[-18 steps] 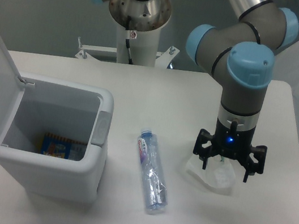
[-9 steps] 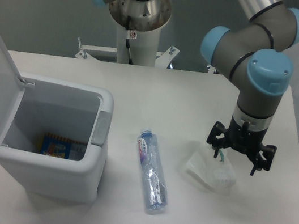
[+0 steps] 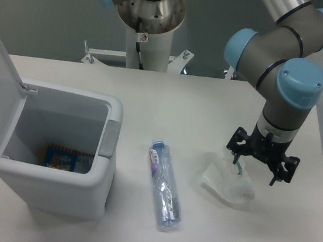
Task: Open the trash can
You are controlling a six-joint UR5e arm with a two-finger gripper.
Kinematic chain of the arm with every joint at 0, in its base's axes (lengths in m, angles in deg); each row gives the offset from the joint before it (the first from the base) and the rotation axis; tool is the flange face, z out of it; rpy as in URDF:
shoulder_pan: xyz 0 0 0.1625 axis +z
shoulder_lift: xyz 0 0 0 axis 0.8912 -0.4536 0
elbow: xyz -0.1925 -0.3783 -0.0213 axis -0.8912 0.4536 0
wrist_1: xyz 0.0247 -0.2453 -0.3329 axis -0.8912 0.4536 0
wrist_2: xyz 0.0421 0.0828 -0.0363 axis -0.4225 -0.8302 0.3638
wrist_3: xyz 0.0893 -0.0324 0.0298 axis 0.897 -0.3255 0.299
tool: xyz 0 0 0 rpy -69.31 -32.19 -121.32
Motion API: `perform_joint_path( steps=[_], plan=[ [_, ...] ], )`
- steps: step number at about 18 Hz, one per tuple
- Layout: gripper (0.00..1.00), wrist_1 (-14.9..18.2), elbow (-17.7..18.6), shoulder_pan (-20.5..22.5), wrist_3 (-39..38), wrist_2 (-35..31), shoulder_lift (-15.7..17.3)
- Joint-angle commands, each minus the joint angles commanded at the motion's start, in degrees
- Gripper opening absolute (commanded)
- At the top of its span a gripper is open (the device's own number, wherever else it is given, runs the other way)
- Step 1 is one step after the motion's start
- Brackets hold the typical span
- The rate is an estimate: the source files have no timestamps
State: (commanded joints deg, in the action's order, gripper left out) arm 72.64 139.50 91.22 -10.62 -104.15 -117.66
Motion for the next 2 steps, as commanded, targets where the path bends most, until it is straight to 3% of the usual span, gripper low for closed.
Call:
perform_joint_path(
  steps=[2],
  plan=[
    [1.00,0.0,0.1,0.0,0.0,-0.3,-0.1]
  ],
)
